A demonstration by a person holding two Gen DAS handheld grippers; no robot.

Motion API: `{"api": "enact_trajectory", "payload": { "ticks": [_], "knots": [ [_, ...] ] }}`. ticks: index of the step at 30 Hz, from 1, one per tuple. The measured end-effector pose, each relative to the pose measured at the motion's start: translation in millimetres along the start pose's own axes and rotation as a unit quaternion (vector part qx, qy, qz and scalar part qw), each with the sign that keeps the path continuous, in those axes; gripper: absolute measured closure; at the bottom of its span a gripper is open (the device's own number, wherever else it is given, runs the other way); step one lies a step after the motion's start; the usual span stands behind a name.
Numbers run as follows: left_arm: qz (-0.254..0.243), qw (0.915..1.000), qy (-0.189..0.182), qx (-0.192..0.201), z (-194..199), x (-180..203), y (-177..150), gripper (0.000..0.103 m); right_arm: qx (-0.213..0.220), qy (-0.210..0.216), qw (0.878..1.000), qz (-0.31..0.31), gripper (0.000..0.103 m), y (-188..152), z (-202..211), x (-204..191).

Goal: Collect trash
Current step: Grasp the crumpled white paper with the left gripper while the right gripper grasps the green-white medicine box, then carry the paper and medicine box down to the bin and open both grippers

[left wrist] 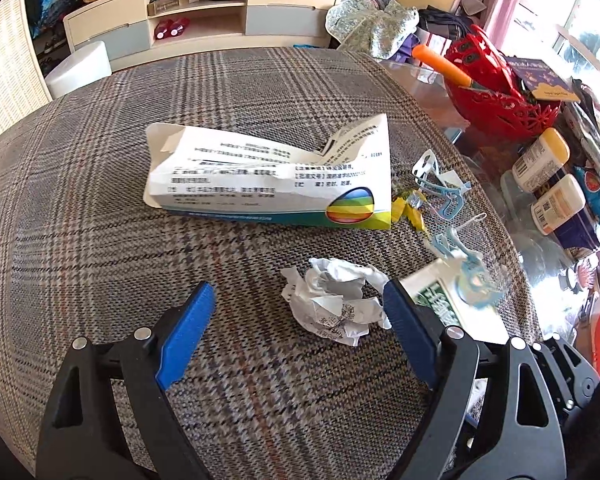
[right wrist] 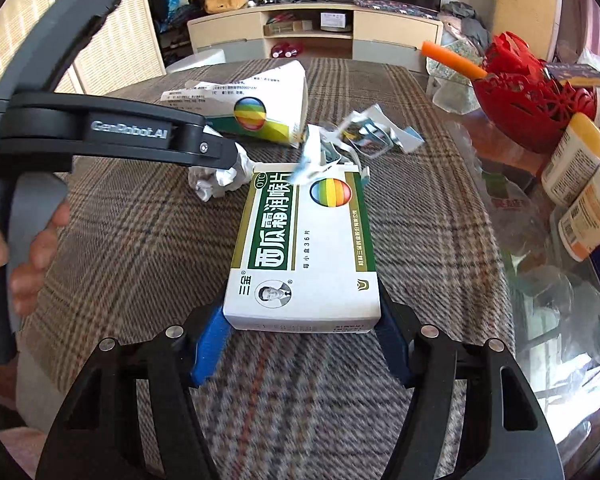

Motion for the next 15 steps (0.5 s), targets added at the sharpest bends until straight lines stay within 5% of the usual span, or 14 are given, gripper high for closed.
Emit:
{"api": "enact_trajectory", "payload": {
  "ticks": [6, 10, 15],
  "knots": [
    [-0.01, 0.9999, 0.005, 0.0, -14.0, 3.6, 1.0, 0.024, -0.021, 0.027, 0.999, -0.003, 0.036, -14.4, 14.3, 4.9],
    [-0.027, 0.9995, 0.016, 0.01, -10.8, 6.2, 0.2, 0.06, -0.032, 0.05, 0.998, -0.014, 0.037, -24.3, 24.4, 7.8],
    [-0.023, 0.9994, 0.012, 0.023, 8.2, 2.2, -8.7, 0.077, -0.039, 0.054, 0.998, -0.015, 0.037, -29.5, 34.2, 2.0]
  ]
}}
Point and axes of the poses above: each gripper's, at about its wrist camera, not at the fingertips, and z roughly against the way its jaws point, x to its right, y to its top, the point moved 1 cm from there along -z, roughly the way its jaws point, and after that the axes turned 6 degrees about -z, right-handed, at the moved point
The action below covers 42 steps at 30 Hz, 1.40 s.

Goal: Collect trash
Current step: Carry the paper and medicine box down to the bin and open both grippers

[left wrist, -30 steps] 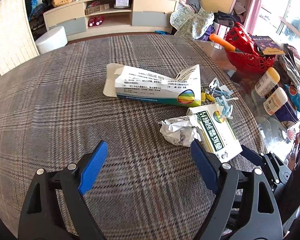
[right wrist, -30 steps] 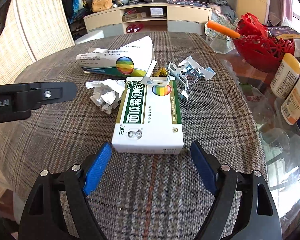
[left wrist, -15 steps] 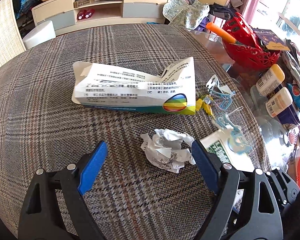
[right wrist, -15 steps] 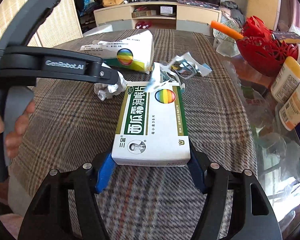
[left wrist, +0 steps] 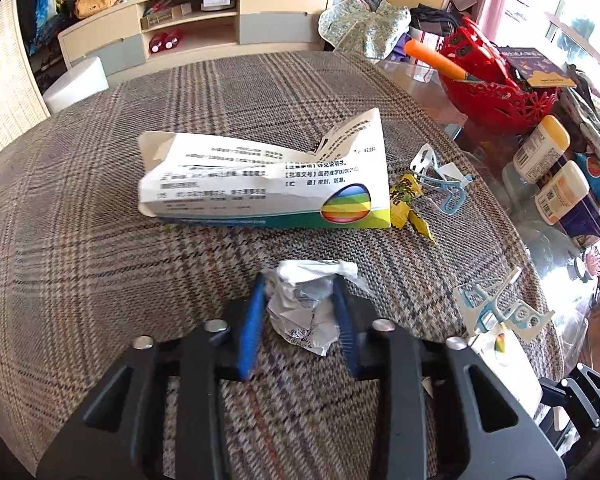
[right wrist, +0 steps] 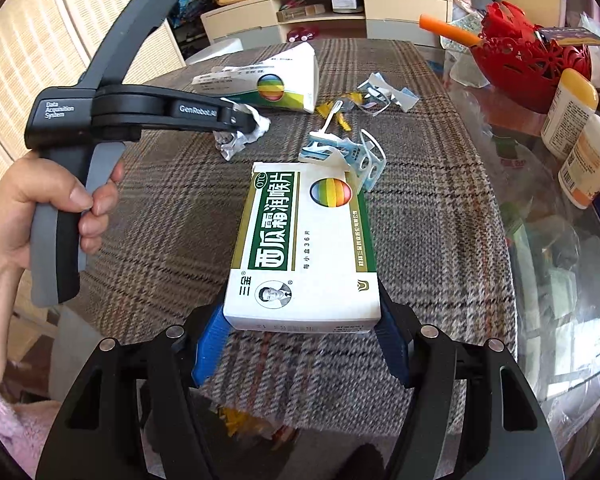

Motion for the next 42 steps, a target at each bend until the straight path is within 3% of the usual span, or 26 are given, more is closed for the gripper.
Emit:
{"api": "enact_trajectory", "payload": {
  "ticks": [4, 10, 14, 17, 24, 34, 42],
  "knots": [
    [-0.011, 0.9999, 0.004, -0.009, 23.3, 4.2, -16.9, 0.085, -0.011, 0.004, 1.0, 0.008, 0.037, -14.5, 9.7, -13.8],
    [-0.012, 0.9997, 0.014, -0.018, 50.2, 6.3, -60.1, 0.088, -0.021, 0.014, 1.0, 0.003, 0.037, -39.1, 29.6, -27.7],
    [-0.008, 0.9996, 0.019, -0.018, 66.3, 7.8, -86.0, 0.089, -0.018, 0.058, 0.997, -0.042, 0.037, -40.4, 44.8, -23.9],
    [-0.008, 0.9997, 0.019, -0.016, 81.8, 13.6, -104.0, 0.089, 0.004, 0.039, 0.999, -0.033, 0.037, -35.1, 54.7, -29.3],
    [-0.003, 0.9999, 0.016, 0.001, 121.4, 27.7, -145.1, 0.089, 0.016, 0.039, 0.999, -0.018, 0.037, -47.6, 70.5, -49.7],
    [0.018, 0.9998, 0.003, 0.003, 146.5, 44.0, -224.9, 0.089, 0.018, 0.018, 1.0, -0.015, 0.037, -107.2, 81.5, -57.1],
    [0.034, 0.9991, -0.013, -0.023, 134.8, 51.1, -283.3, 0.089, -0.011, 0.014, 0.999, -0.033, 0.037, -165.1, 62.9, -57.1]
  ]
}}
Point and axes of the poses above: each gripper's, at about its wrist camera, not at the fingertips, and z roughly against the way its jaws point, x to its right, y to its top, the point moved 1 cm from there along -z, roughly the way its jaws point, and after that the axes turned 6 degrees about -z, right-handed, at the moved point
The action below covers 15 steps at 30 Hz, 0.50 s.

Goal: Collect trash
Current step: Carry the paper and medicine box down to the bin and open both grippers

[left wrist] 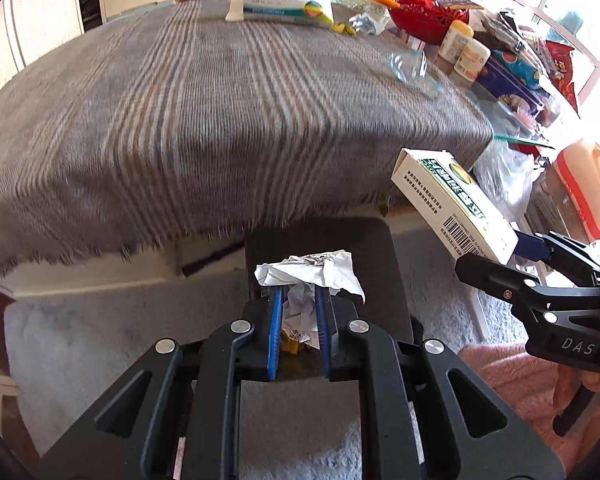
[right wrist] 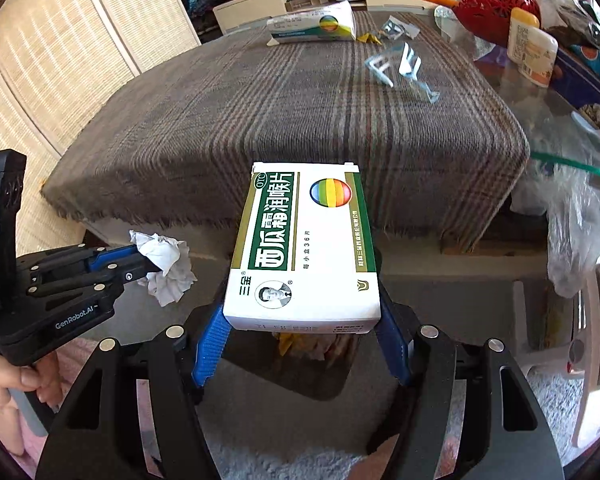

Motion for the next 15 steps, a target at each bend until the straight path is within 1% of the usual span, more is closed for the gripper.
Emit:
{"api": "enact_trajectory", "payload": {
  "ticks": [4, 8, 12, 15],
  "knots": [
    [0.01, 0.9997, -0.014, -0.019, -17.8, -0.9, -19.1, 0.089, -0.022, -0.006, 1.0, -0.012, 0.037, -22.9, -19.3, 4.6],
    [0.018, 0.999, -0.024, -0.033, -37.3, -2.1, -26.1, 0.089, -0.041, -0.021, 0.999, -0.012, 0.037, -37.1, -40.4, 6.0],
    [0.022, 0.9974, -0.043, -0.053, -62.8, -1.7, -30.6, 0.089, -0.063, -0.037, 0.997, -0.013, 0.036, -46.2, -63.6, 12.4],
    [0.017, 0.9968, -0.054, -0.057, -75.8, 0.9, -31.0, 0.088, -0.081, -0.042, 0.996, -0.018, 0.036, -48.1, -77.4, 16.1]
  ]
}}
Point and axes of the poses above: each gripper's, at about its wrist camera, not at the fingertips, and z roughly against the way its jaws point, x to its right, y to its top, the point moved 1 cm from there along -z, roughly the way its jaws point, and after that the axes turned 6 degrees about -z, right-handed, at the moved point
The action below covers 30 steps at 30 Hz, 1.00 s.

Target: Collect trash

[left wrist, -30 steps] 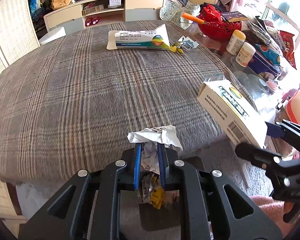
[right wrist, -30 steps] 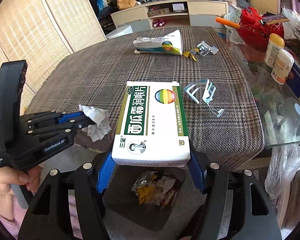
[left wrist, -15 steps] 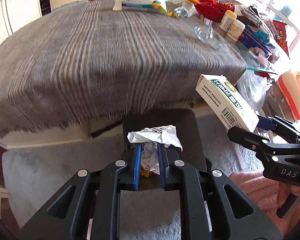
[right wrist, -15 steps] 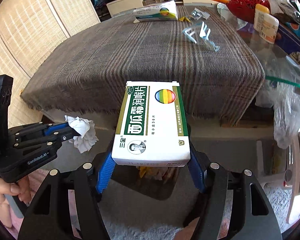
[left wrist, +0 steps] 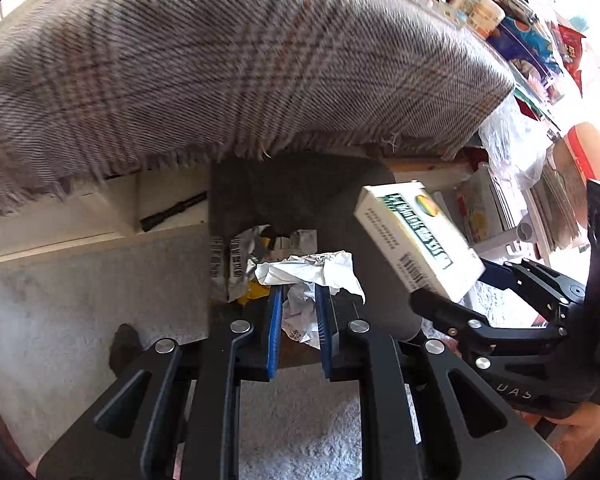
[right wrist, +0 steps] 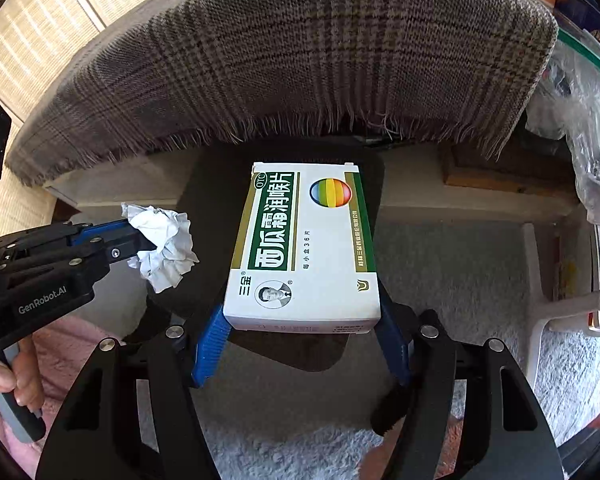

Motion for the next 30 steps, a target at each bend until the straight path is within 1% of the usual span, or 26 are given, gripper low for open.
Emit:
{"api": "enact_trajectory", "payload": {
  "ticks": [6, 10, 12, 14, 15, 16, 18, 19, 20, 21, 23, 25, 27, 28, 29, 30],
  "knots": [
    [0.007, 0.9999, -0.001, -0.011, -14.5, -4.0, 6.0, 0.087, -0.033, -0.012, 0.999, 0.006, 0.036, 1.1, -20.2, -7.0],
    [0.011, 0.9998, 0.001, -0.014, -15.7, -5.1, 9.2, 0.081, -0.035, -0.02, 0.999, 0.02, 0.035, 2.6, -24.4, -13.4],
    [0.009, 0.9998, 0.007, -0.016, -16.0, -5.2, 9.6, 0.079, -0.034, -0.021, 0.999, 0.024, 0.035, 2.2, -22.9, -14.4],
    [0.01, 0.9998, 0.008, -0.018, -16.5, -6.0, 9.5, 0.073, -0.034, -0.025, 0.999, 0.03, 0.03, 1.9, -22.0, -15.6],
    [0.011, 0.9997, 0.008, -0.019, -15.7, -8.2, 9.8, 0.072, -0.034, -0.027, 0.999, 0.031, 0.024, 1.5, -20.9, -15.8],
    [0.012, 0.9997, 0.009, -0.018, -15.1, -8.8, 9.9, 0.07, -0.032, -0.03, 0.998, 0.032, 0.022, 0.9, -20.0, -15.8],
    [0.015, 0.9997, 0.01, -0.014, -13.2, -10.2, 9.4, 0.061, -0.031, -0.034, 0.998, 0.035, 0.019, -0.4, -18.7, -14.7],
    [0.017, 0.9998, 0.011, -0.01, -11.3, -11.3, 9.0, 0.058, -0.031, -0.035, 0.998, 0.034, 0.015, -0.8, -17.9, -13.6],
    [0.018, 0.9997, 0.012, -0.006, -9.0, -12.0, 8.8, 0.052, -0.029, -0.038, 0.998, 0.033, 0.012, -1.0, -17.4, -11.0],
    [0.019, 0.9997, 0.014, -0.003, -7.2, -12.1, 8.5, 0.049, -0.025, -0.042, 0.998, 0.034, 0.011, -1.2, -16.3, -9.6],
    [0.017, 0.9996, 0.021, 0.005, -2.5, -11.4, 9.0, 0.033, -0.019, -0.049, 0.998, 0.039, 0.01, -1.8, -13.6, -8.7],
    [0.012, 0.9994, 0.03, 0.015, 4.5, -11.0, 9.6, 0.028, -0.014, -0.055, 0.997, 0.042, 0.004, -1.4, -10.9, -5.9],
    [0.013, 0.9991, 0.031, 0.024, 12.7, -11.7, 9.4, 0.02, -0.011, -0.061, 0.997, 0.039, 0.004, -0.6, -8.3, -2.3],
    [0.015, 0.999, 0.031, 0.028, 16.9, -12.0, 9.2, 0.018, -0.013, -0.056, 0.998, 0.034, 0.004, 0.7, -6.8, 2.2],
    [0.016, 0.9989, 0.031, 0.032, 21.3, -12.6, 9.0, 0.012, -0.015, -0.05, 0.998, 0.026, 0.004, 1.1, -4.4, 7.4],
    [0.016, 0.9987, 0.032, 0.036, 27.0, -12.7, 9.2, 0.01, -0.017, -0.043, 0.999, 0.016, 0.004, 1.7, -1.2, 12.1]
  ]
}}
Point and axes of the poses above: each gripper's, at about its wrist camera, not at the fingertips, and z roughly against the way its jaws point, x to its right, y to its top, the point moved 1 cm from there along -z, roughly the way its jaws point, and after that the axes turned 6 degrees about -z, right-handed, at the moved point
